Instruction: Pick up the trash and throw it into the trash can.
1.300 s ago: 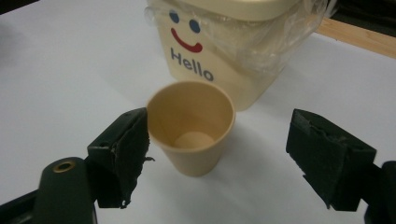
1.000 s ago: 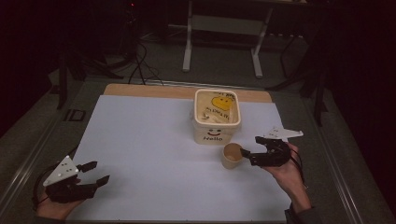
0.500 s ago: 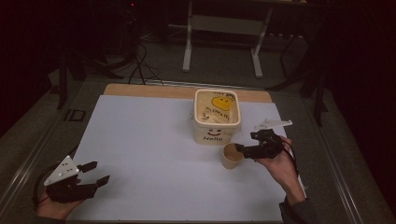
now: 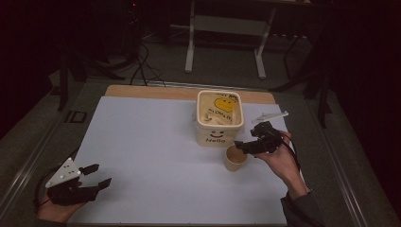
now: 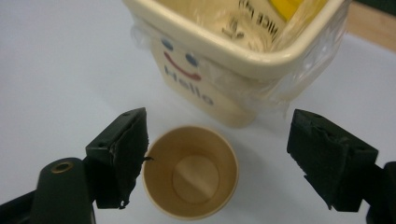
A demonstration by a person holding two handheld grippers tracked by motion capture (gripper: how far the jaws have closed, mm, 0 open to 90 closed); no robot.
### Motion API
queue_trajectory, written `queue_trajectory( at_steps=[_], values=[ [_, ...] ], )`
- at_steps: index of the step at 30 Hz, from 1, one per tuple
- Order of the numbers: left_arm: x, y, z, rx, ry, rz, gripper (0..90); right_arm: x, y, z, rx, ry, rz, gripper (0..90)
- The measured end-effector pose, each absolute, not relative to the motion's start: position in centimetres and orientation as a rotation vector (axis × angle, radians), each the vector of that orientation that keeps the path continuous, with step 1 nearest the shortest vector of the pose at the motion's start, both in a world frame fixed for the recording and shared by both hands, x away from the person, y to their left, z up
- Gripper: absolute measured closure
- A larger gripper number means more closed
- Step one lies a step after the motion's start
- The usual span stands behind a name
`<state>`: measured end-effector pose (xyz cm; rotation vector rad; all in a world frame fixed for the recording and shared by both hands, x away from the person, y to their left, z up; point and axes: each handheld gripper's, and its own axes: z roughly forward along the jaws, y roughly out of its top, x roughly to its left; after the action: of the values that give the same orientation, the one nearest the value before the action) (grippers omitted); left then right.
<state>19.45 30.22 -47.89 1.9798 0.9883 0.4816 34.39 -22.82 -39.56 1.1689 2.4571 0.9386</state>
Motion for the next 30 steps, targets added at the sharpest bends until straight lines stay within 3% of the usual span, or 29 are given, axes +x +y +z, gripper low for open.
queue_trajectory(
  at_steps=[30],
  values=[
    [19.5,30.2,-48.0,1.988,0.999,0.472,31.5,36.3,-19.0,-43.4,1.379,2.664,0.518,11.4]
  ],
)
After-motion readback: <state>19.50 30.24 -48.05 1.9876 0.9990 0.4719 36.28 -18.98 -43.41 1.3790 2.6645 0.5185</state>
